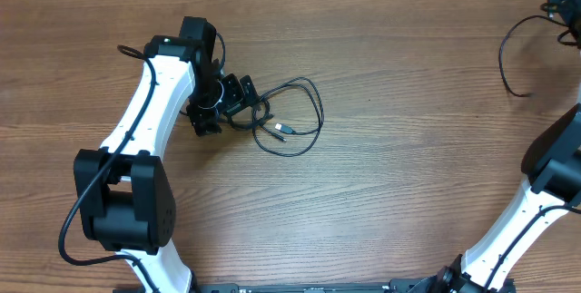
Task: Untangle cables
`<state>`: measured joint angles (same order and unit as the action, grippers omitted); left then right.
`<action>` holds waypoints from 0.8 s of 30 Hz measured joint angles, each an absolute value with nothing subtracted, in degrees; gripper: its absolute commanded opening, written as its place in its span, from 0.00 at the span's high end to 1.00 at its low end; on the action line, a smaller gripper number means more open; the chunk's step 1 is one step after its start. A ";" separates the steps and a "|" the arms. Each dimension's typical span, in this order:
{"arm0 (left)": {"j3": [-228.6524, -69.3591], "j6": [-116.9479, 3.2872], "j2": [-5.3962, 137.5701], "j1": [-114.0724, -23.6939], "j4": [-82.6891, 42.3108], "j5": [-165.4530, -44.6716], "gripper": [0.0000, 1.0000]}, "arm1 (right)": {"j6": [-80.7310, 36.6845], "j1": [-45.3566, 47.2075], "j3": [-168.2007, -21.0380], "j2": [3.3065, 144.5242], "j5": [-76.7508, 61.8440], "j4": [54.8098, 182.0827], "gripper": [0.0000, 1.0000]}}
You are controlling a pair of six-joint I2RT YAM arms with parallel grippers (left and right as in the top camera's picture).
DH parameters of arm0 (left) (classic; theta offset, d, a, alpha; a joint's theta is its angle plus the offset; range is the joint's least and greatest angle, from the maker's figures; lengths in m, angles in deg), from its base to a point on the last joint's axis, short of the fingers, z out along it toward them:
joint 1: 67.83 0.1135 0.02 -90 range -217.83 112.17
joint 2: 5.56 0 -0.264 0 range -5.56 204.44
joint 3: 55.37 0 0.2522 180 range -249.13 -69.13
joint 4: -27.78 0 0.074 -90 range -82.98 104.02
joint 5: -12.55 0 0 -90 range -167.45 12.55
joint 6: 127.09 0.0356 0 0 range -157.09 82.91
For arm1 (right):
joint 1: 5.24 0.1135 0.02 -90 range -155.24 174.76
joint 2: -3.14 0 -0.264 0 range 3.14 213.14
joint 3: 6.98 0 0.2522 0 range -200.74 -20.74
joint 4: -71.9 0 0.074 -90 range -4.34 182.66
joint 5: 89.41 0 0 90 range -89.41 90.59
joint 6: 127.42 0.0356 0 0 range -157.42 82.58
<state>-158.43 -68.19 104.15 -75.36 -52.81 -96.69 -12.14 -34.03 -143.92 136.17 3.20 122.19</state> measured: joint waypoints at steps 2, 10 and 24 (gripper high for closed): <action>-158.43 -68.19 104.15 -75.36 -52.79 -96.67 0.01 | -12.14 -34.08 -143.92 136.17 1.39 123.35 0.00; -158.43 -68.19 104.15 -75.36 -52.81 -96.67 0.00 | -12.14 -35.72 -143.94 135.58 -3.01 126.11 0.00; -158.43 -68.19 104.15 -75.36 -52.81 -96.69 0.00 | -12.49 -40.00 -145.64 120.98 -12.12 150.54 0.00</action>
